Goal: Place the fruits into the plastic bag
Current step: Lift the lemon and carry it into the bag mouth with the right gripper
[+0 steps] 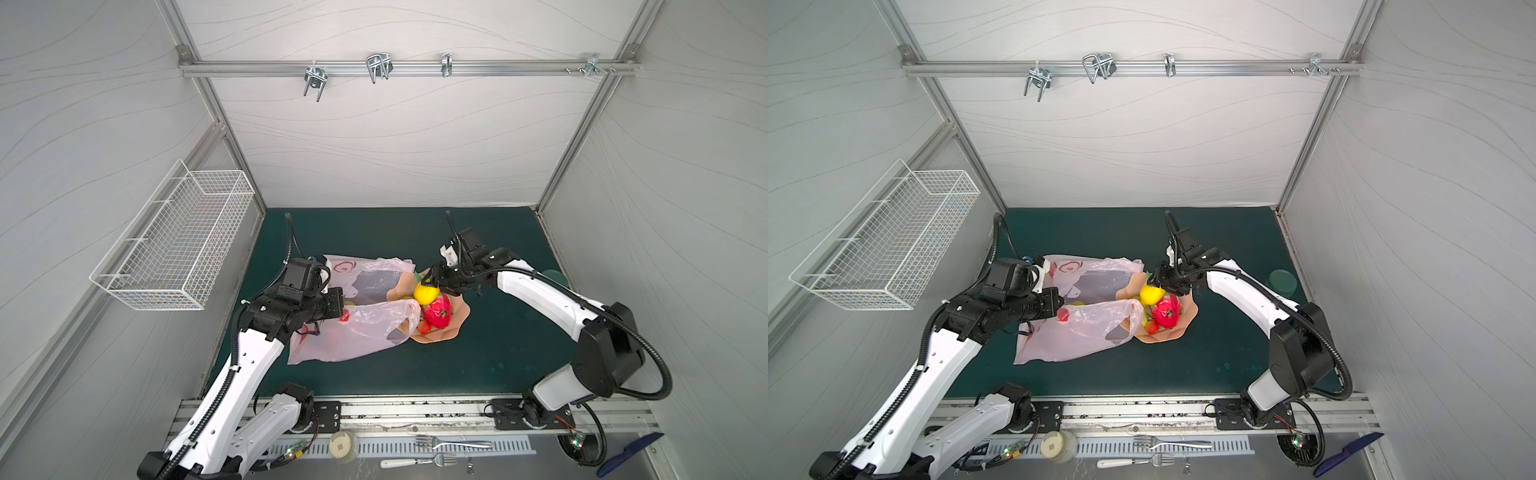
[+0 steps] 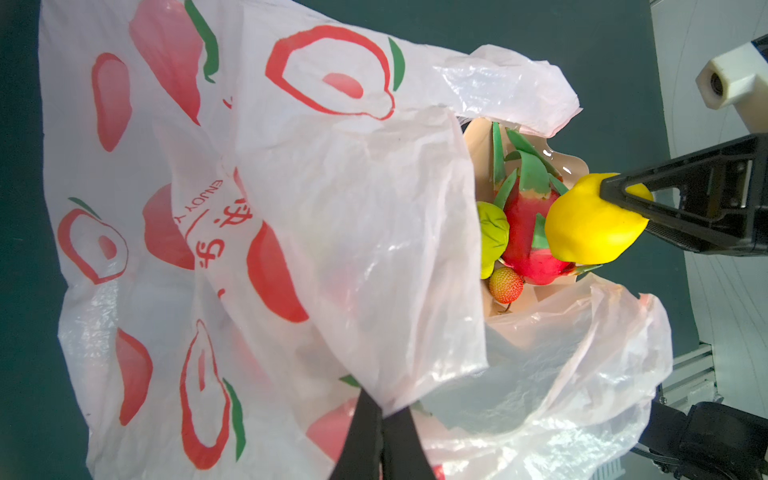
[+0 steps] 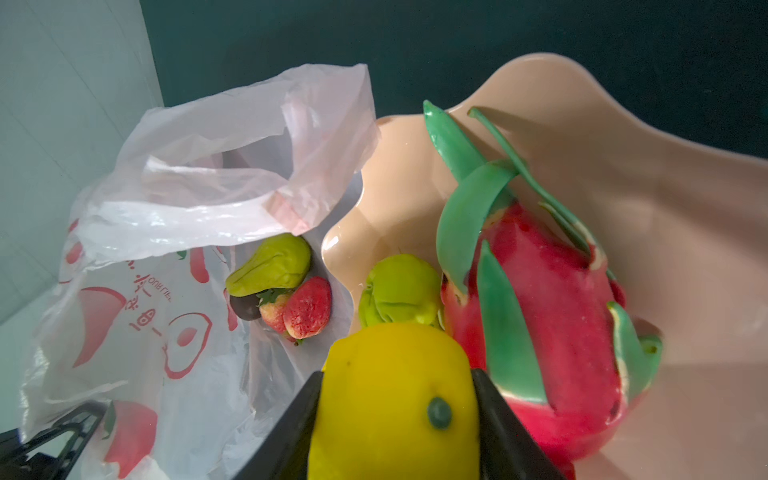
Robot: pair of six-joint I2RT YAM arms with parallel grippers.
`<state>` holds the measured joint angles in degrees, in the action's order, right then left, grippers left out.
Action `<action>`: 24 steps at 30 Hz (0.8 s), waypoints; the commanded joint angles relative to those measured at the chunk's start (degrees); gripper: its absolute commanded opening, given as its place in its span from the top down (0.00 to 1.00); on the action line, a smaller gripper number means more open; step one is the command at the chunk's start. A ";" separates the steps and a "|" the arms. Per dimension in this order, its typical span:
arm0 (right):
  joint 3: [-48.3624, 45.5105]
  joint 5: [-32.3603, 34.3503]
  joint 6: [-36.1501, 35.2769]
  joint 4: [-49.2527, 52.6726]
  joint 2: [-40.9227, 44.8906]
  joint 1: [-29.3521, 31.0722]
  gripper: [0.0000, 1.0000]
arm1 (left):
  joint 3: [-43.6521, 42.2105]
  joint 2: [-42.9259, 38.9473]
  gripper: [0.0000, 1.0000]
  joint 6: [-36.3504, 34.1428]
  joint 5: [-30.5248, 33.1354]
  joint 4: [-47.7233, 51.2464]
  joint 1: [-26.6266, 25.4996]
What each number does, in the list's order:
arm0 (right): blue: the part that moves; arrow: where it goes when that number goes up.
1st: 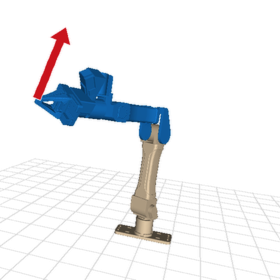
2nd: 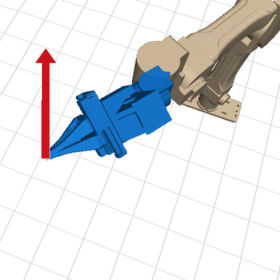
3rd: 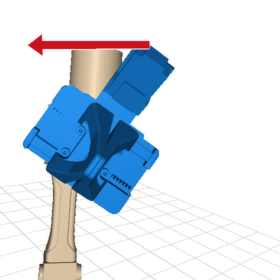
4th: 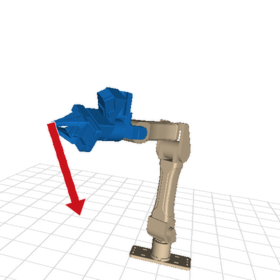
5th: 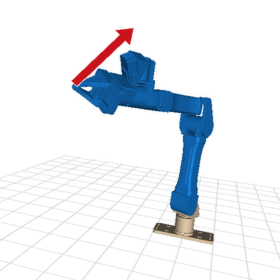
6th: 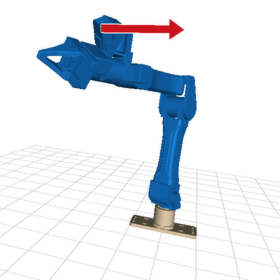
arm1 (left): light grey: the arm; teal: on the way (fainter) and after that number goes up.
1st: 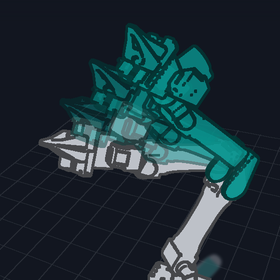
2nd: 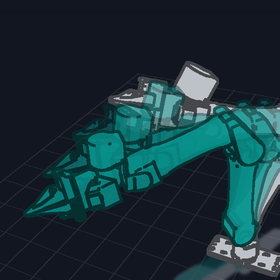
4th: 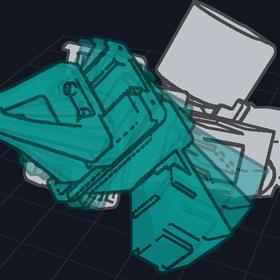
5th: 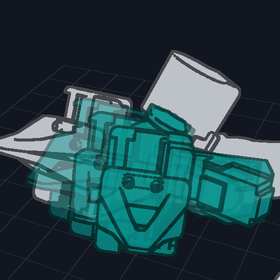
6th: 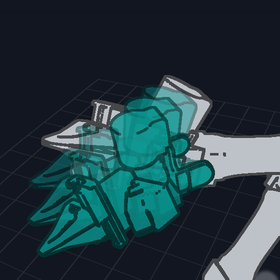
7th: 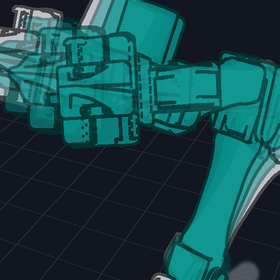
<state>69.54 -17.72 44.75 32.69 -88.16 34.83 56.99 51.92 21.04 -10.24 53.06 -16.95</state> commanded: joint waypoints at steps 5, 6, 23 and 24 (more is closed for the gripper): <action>-0.05 -6.51 7.76 -8.12 -3.21 1.45 0.71 | 1.60 -0.25 1.00 -0.31 -1.87 -2.06 -0.08; -0.22 -7.24 8.86 -9.22 -3.52 1.90 0.71 | 1.70 -0.18 1.00 -0.30 -2.03 -2.21 -0.10; -0.85 -10.59 29.37 -25.83 -10.66 15.84 0.72 | 1.98 0.55 1.00 1.37 -2.48 -3.79 -0.10; -0.68 -10.72 30.00 -26.28 -11.19 16.49 0.72 | 2.06 0.63 1.00 1.47 -2.48 -3.78 -0.10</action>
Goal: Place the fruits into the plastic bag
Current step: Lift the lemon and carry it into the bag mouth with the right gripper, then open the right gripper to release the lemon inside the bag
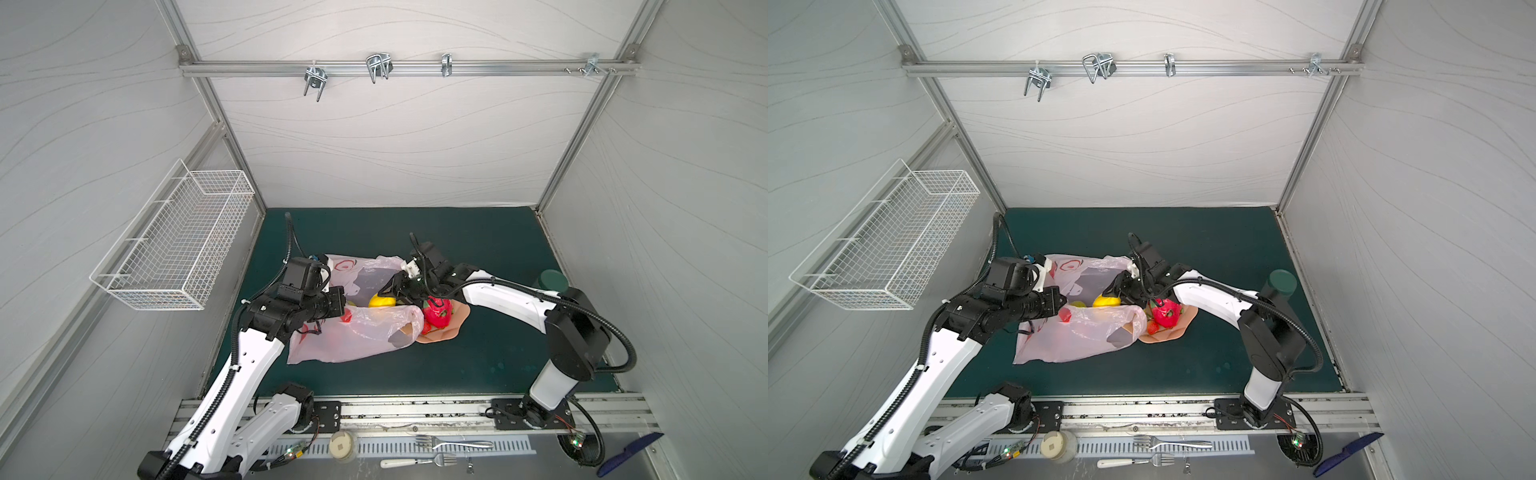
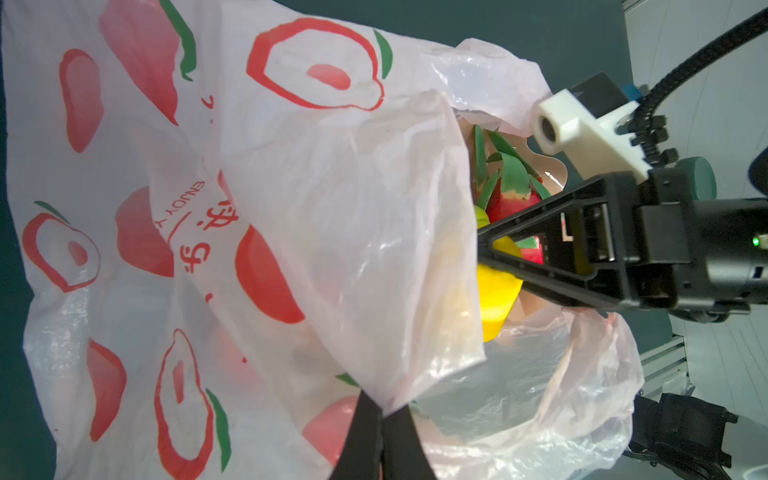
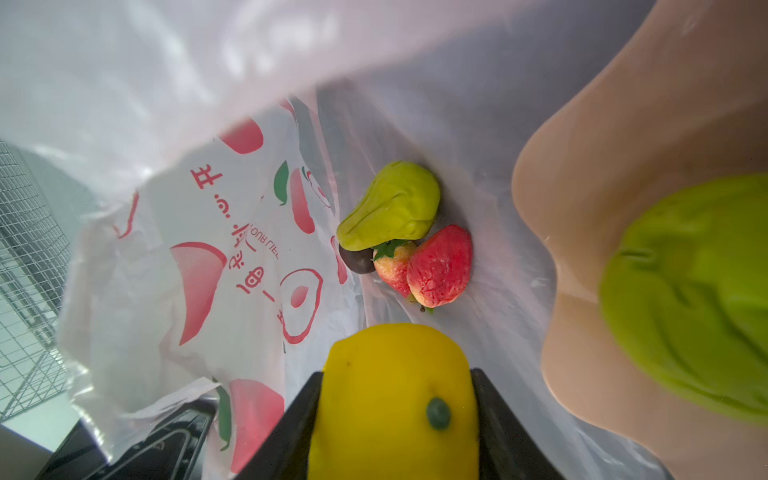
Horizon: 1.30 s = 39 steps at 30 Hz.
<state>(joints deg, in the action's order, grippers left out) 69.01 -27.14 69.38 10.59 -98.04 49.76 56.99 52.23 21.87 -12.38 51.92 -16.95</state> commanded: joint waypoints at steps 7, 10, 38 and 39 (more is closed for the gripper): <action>2.42 -3.51 8.70 -6.58 -5.81 5.14 0.73 | 2.06 0.51 1.00 0.74 -0.35 -2.83 -0.10; 4.43 -4.04 8.94 -6.14 -7.96 5.94 0.72 | 2.07 0.60 1.00 0.74 -0.38 -3.09 -0.09; 17.26 -10.65 7.81 -3.40 -17.95 9.44 0.06 | 1.28 0.35 1.00 0.23 2.18 -2.49 -0.10; 17.37 -10.60 7.06 -3.06 -17.48 9.36 0.05 | 1.24 0.20 1.00 0.19 2.32 -2.36 -0.10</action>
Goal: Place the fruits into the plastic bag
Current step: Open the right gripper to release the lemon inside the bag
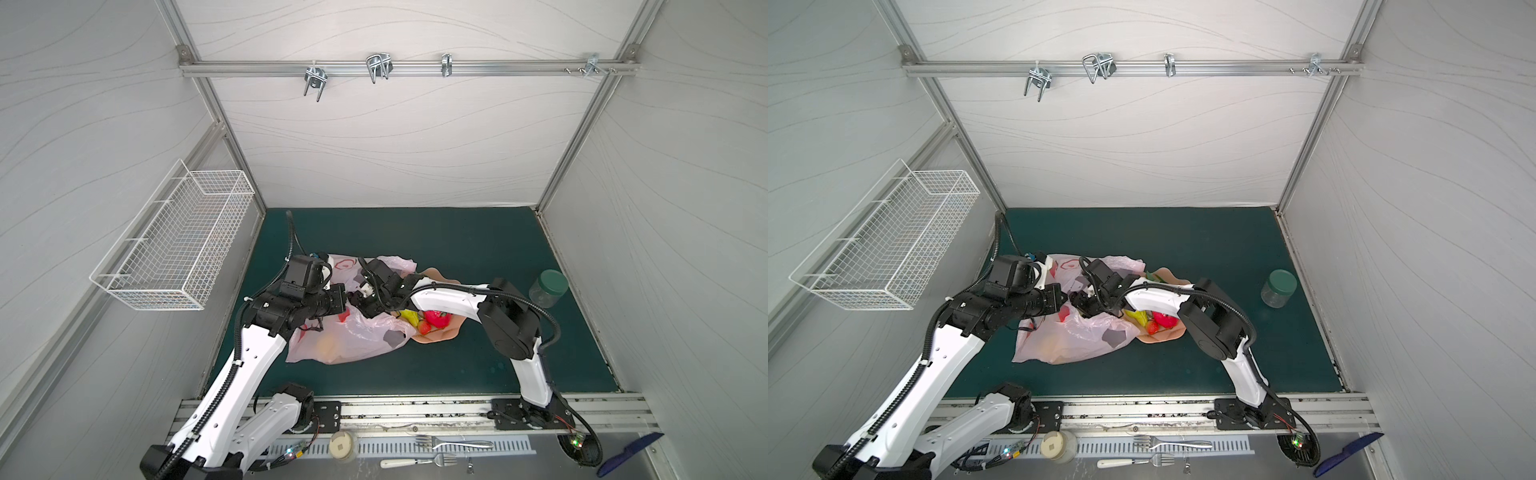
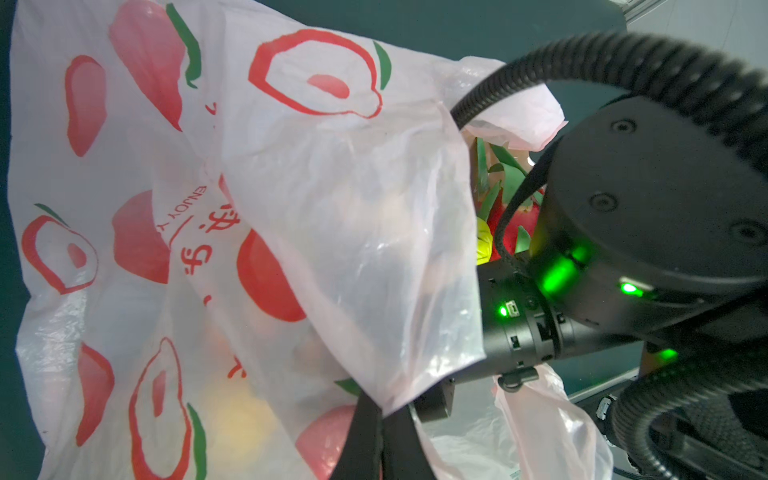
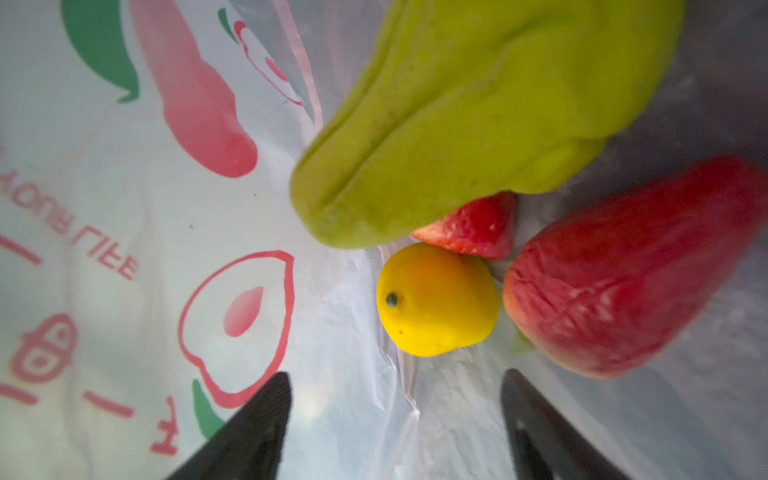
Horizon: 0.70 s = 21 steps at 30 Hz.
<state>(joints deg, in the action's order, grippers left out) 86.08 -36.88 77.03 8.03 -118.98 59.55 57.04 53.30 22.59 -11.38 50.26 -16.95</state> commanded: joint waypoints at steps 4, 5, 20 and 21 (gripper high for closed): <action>-0.56 -0.03 -2.65 1.54 5.75 -1.38 0.04 | 0.88 -1.44 1.00 -0.53 1.86 -0.33 -0.10; -1.18 -0.04 -2.72 1.59 6.30 -1.69 0.04 | 0.83 -1.60 1.00 -0.53 1.89 -0.27 -0.10; -8.90 3.77 -6.67 6.17 14.72 -5.66 0.03 | 0.00 -2.84 1.00 -0.44 2.57 0.19 -0.10; -9.14 4.08 -7.03 6.67 15.25 -5.83 0.03 | -0.02 -2.93 1.00 -0.42 2.54 0.23 -0.10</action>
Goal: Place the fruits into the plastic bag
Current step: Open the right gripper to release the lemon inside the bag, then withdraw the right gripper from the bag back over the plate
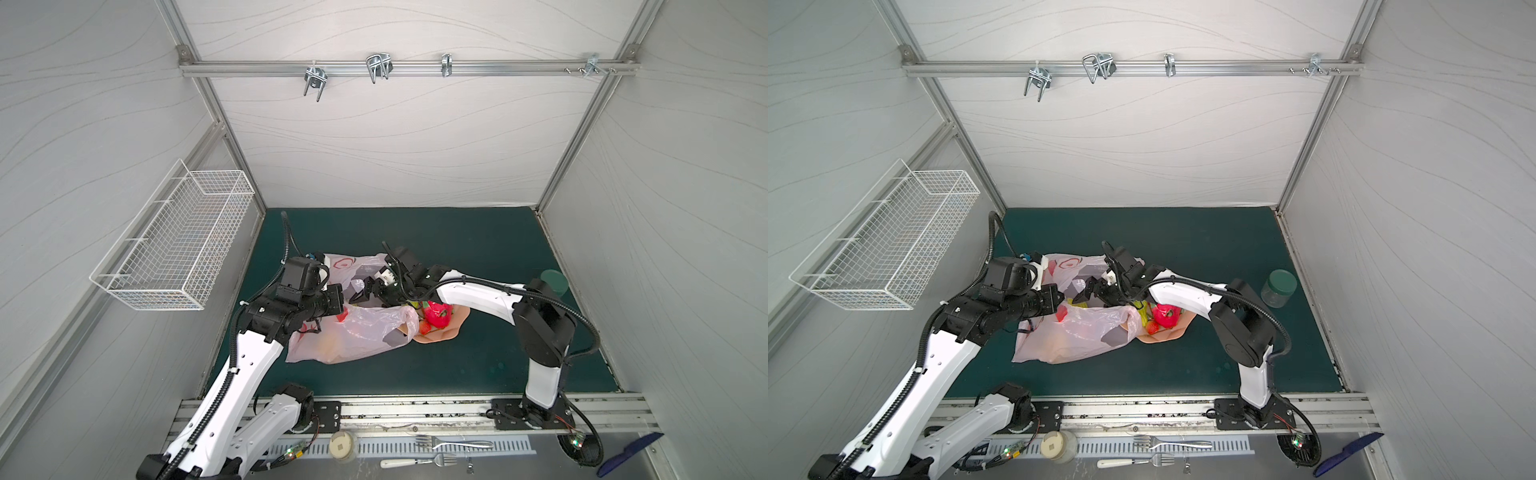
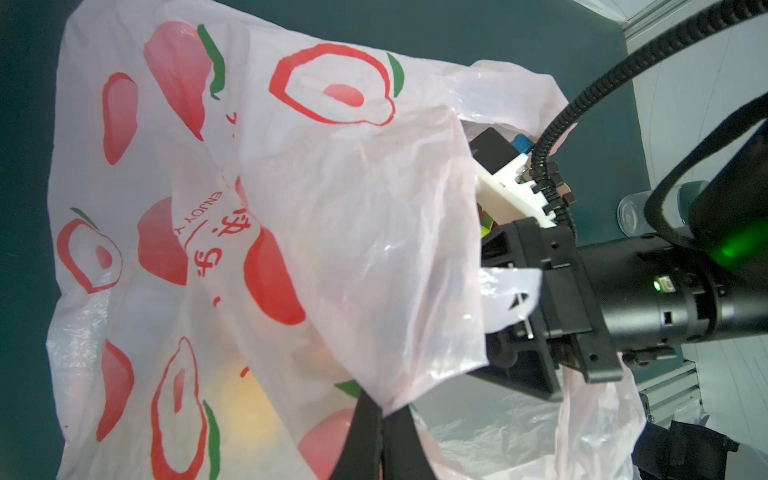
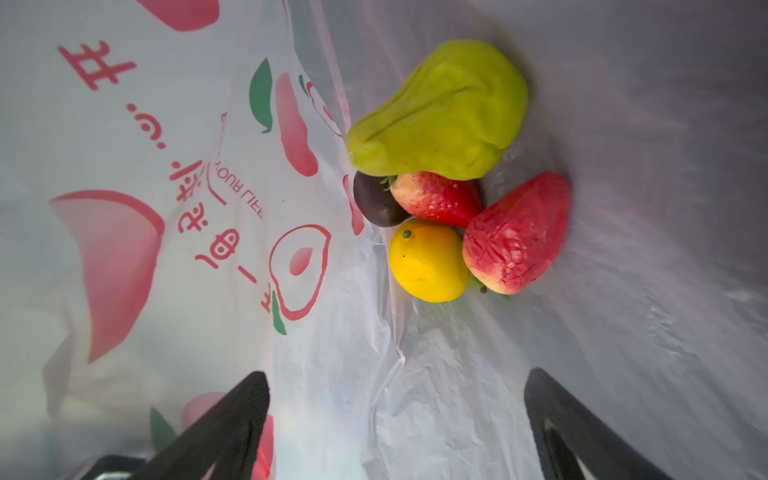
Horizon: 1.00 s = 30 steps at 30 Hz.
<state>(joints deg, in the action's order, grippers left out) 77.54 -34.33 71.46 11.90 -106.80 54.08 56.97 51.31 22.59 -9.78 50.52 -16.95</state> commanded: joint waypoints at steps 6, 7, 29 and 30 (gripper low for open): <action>-1.25 3.39 -3.87 5.65 5.34 -1.06 0.03 | -0.43 -1.53 1.00 -0.44 0.91 0.53 -0.10; -1.15 3.83 -4.34 6.16 5.67 -1.17 0.03 | -0.45 -1.69 1.00 -0.43 1.07 0.54 -0.10; 1.18 16.41 -17.11 22.63 13.19 -4.98 0.03 | -0.80 -2.44 1.00 -1.23 2.04 1.76 -0.10; 1.53 17.36 -18.14 23.80 13.51 -5.15 0.03 | -0.75 -2.53 1.00 -1.30 2.16 1.87 -0.10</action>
<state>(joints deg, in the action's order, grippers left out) 76.97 -20.64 56.49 30.55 -95.81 49.63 56.12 49.84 22.46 -8.60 52.42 -16.95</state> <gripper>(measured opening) 0.974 0.047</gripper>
